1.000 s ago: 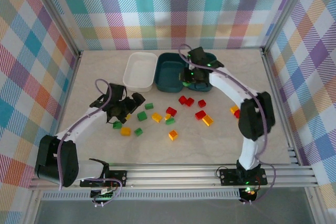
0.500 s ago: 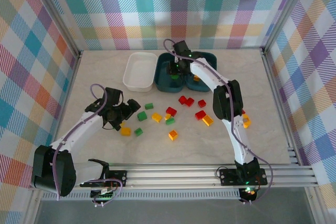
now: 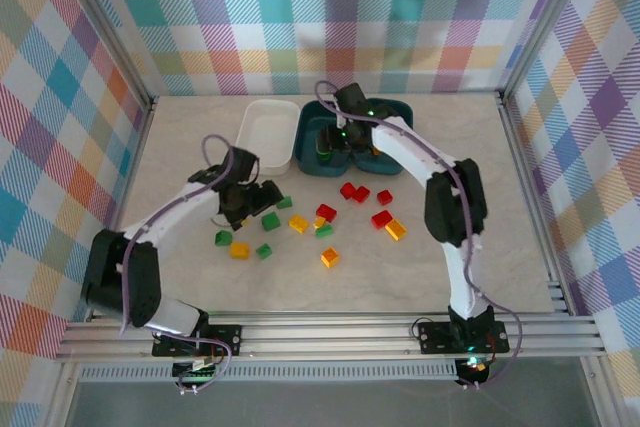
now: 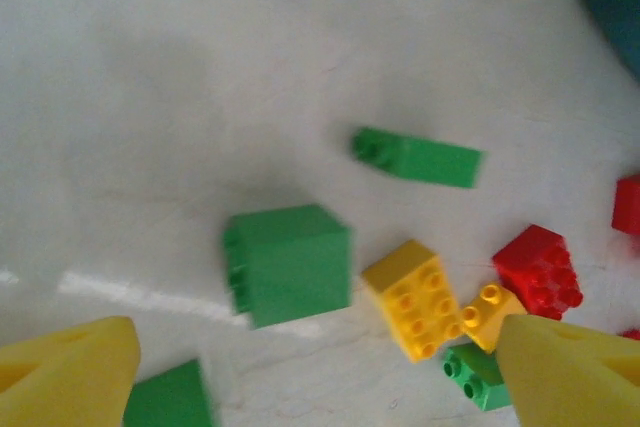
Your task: Sort the legos into containers by color
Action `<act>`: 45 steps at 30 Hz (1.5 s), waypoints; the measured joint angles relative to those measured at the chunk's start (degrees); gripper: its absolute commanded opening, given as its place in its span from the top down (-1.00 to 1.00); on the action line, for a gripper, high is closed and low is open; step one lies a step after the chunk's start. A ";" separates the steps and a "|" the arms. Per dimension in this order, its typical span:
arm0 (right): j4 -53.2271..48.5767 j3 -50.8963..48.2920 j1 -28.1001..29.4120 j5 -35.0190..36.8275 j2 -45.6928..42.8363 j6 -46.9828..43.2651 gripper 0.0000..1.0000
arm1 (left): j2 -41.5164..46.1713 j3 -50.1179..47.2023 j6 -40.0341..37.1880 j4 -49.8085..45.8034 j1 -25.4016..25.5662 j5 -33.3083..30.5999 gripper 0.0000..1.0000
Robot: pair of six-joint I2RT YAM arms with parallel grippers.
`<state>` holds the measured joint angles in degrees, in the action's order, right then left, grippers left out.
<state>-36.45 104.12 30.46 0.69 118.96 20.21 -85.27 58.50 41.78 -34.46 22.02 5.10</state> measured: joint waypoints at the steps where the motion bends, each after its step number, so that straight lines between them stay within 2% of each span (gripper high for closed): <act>1: 1.01 -3.91 0.00 0.46 -2.97 0.13 -0.18 | -1.84 2.40 -1.36 -0.17 1.29 -1.25 -0.68; 6: 7.96 -23.65 -0.28 4.42 -16.79 1.62 0.00 | -10.54 9.79 -5.53 -1.55 4.66 -4.20 -0.62; 9: 10.62 -35.01 -1.46 5.95 -23.61 3.19 0.03 | -15.91 12.11 -7.02 -2.08 5.35 -5.27 -0.60; 14: 11.89 -45.57 -4.09 7.69 -28.83 4.39 0.04 | -21.49 15.02 -8.44 -3.98 5.73 -6.91 -0.55; 22: 14.43 -48.09 -5.01 7.85 -29.68 4.46 0.05 | -27.78 22.03 -10.08 -4.68 6.10 -8.44 -0.21; 26: 15.43 -48.09 -5.07 7.63 -29.68 4.44 0.05 | -28.59 22.29 -10.58 -6.03 6.60 -9.73 -0.12; 36: 17.59 -48.11 -5.53 6.78 -29.66 4.46 0.08 | -28.96 22.97 -11.69 -9.07 8.02 -12.31 0.29; 45: 17.97 -49.70 -6.73 6.75 -29.94 4.46 0.07 | -29.51 28.81 -12.61 -11.96 8.31 -12.24 0.31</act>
<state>-18.48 54.41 23.73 7.44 89.01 24.67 -114.78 87.31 29.17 -46.41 30.33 -7.14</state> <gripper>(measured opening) 0.461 0.423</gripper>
